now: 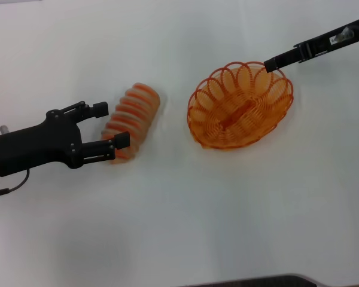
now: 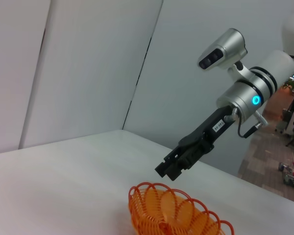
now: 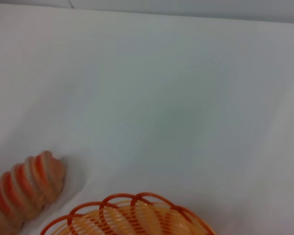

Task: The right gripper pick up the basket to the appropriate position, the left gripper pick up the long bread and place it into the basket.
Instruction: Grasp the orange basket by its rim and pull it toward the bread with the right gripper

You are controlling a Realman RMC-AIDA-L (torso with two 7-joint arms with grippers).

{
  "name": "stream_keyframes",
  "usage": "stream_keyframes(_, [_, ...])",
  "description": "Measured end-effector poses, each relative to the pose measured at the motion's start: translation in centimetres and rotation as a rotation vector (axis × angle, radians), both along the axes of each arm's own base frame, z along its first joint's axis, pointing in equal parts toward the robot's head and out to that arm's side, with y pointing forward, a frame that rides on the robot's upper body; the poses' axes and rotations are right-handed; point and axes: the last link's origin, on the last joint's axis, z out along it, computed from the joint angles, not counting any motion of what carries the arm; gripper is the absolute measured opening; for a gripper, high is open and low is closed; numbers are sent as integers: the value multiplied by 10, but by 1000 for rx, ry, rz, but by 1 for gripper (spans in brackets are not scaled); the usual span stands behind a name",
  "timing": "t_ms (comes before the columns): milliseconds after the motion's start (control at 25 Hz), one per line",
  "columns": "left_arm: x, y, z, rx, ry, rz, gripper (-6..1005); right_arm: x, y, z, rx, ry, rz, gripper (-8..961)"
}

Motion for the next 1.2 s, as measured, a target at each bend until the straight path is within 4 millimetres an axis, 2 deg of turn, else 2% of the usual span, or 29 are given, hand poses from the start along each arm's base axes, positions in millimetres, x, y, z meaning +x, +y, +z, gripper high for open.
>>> stream_keyframes(160, [0, 0, 0, 0, 0, -1, 900, 2, -2, -7, -17, -1, -10, 733])
stream_keyframes(1000, [3, -1, -4, -7, -5, -8, 901, 10, -5, -25, -17, -20, -30, 718])
stream_keyframes(1200, [3, -2, -5, -5, -4, -15, 901, 10, -4, -29, -8, -26, -23, 570])
